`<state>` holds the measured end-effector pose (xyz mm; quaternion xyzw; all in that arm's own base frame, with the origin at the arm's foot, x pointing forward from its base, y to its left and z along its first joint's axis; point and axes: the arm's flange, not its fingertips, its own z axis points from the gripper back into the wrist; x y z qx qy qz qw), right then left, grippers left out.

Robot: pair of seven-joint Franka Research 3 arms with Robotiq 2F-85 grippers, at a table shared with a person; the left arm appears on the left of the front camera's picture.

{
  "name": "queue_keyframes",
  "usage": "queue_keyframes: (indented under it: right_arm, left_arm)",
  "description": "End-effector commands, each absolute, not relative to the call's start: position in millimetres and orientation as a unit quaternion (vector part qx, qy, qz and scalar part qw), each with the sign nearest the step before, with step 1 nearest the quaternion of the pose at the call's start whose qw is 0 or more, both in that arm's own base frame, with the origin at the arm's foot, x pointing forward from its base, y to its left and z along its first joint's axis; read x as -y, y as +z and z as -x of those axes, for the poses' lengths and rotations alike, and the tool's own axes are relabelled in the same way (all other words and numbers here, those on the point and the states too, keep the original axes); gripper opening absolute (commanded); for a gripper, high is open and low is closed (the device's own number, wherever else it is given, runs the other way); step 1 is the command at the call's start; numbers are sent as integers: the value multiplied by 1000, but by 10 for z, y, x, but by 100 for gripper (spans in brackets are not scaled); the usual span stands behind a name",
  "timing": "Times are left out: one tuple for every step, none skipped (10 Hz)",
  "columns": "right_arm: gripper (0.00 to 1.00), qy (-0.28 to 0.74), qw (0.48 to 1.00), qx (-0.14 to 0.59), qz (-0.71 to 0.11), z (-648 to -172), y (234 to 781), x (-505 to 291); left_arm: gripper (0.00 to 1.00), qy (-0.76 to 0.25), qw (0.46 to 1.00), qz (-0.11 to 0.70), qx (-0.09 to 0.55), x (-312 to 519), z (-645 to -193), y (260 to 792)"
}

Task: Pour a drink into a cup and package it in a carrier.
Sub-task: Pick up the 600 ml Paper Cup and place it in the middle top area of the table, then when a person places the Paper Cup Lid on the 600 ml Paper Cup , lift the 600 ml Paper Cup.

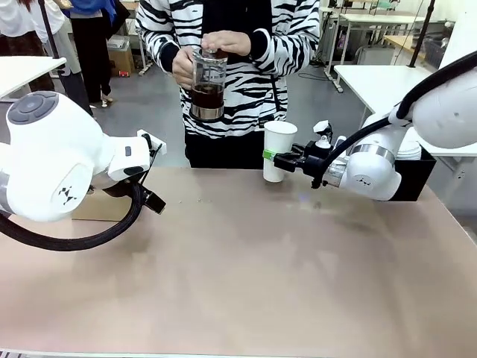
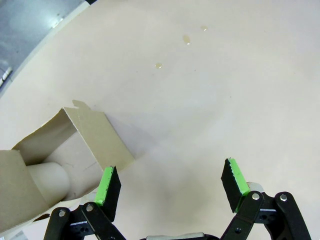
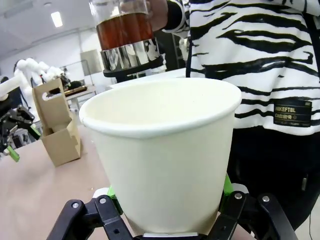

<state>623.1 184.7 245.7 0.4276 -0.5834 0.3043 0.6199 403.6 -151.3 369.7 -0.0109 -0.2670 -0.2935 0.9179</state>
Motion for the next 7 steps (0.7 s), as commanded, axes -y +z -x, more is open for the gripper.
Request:
queue_keyframes:
  right_arm:
    - [80, 303, 622, 581, -428, -6226, 2462, -1854]
    - [80, 303, 622, 581, -428, -6226, 2462, -1854]
    - [80, 303, 622, 581, -428, -6226, 2462, -1854]
    - [80, 303, 622, 581, -428, -6226, 2462, -1854]
    - [80, 303, 622, 581, -428, -6226, 2462, -1854]
    - [80, 303, 622, 581, -428, -6226, 2462, -1854]
    - [80, 303, 622, 581, -428, -6226, 2462, -1854]
  left_arm:
    - [100, -294, 918, 12, 268, 1515, -4033, 3702]
    - [100, -294, 918, 12, 268, 1515, -4033, 3702]
    - [100, -294, 918, 12, 268, 1515, -4033, 3702]
    - [100, -294, 918, 12, 268, 1515, -4033, 3702]
    - [100, -294, 918, 12, 268, 1515, -4033, 3702]
    - [100, -294, 918, 12, 268, 1515, -4033, 3702]
    - [100, -294, 918, 12, 268, 1515, -4033, 3702]
